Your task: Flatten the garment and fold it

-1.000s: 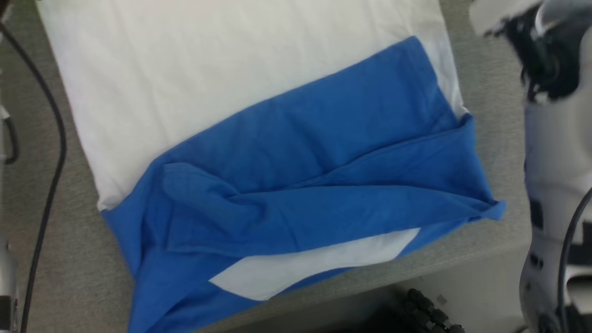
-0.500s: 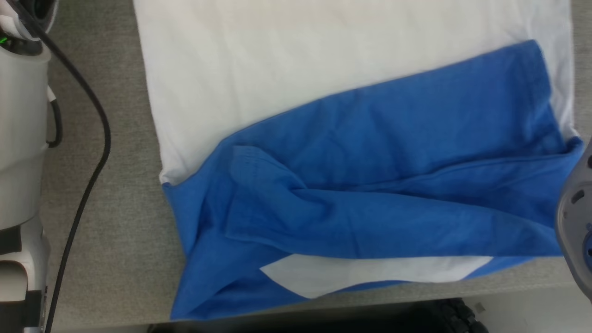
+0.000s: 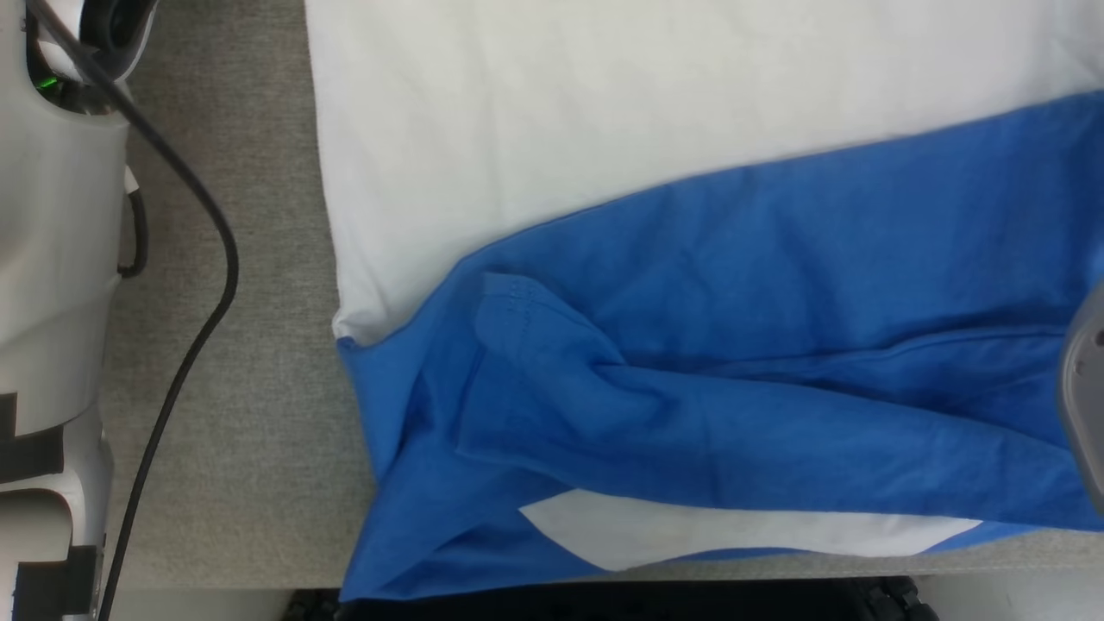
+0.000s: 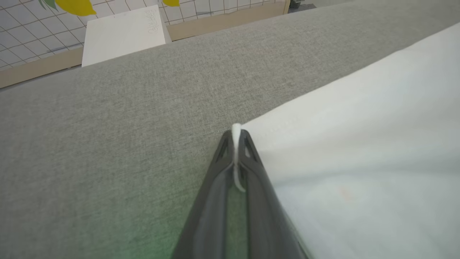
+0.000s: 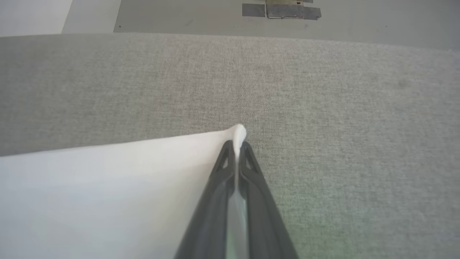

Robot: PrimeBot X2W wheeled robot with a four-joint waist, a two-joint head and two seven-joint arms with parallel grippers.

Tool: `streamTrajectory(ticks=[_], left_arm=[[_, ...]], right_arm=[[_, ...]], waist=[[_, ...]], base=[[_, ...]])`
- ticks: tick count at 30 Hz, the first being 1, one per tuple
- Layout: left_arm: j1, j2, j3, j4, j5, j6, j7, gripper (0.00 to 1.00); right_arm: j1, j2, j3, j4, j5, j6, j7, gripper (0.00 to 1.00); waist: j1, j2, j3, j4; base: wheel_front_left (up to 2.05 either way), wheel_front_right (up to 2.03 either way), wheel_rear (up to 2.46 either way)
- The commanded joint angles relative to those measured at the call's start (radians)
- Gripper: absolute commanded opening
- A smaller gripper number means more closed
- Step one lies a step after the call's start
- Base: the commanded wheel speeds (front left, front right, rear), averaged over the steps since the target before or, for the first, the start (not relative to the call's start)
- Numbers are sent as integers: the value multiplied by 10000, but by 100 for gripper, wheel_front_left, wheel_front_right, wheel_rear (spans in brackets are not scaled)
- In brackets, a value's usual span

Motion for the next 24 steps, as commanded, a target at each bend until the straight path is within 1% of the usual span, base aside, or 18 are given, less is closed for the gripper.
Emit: streamTrajectory(ticks=[1,5,9,11,15,20,24], left_arm=[[-91,29,22,42,40,15,-126,0],[-299,29,169,221,261,162,-857,0],[-565,29,355,522,559,297,-2011,0],[-751,39,427,723,719,309,-2722,0],[-984,-7,420,1273,844,194,-3692,0],[-697,-176,161,1944,694,-51,-4001,0],[20,-155,-67,1987,497,-272,-4192,0]], right_arm=[[211,2,51,43,-3,-15,-116,0],[314,-4,287,-161,261,-15,-942,0],[489,-196,598,-263,609,-15,-1927,0],[615,-364,751,-251,810,-15,-2390,0],[965,-610,938,-126,1146,-15,-2982,0],[1714,-873,1417,-61,1806,-15,-3499,0],[2689,-1166,2085,-369,2511,-15,-3898,0]], waist=[[0,0,-25,-103],[0,0,-210,-292],[0,0,-570,-492],[0,0,-815,-602],[0,0,-1332,-765],[0,0,-2171,-807],[0,0,-2997,-751]], base=[[0,0,0],[0,0,0],[0,0,0],[0,0,0],[0,0,0],[0,0,0],[0,0,0]])
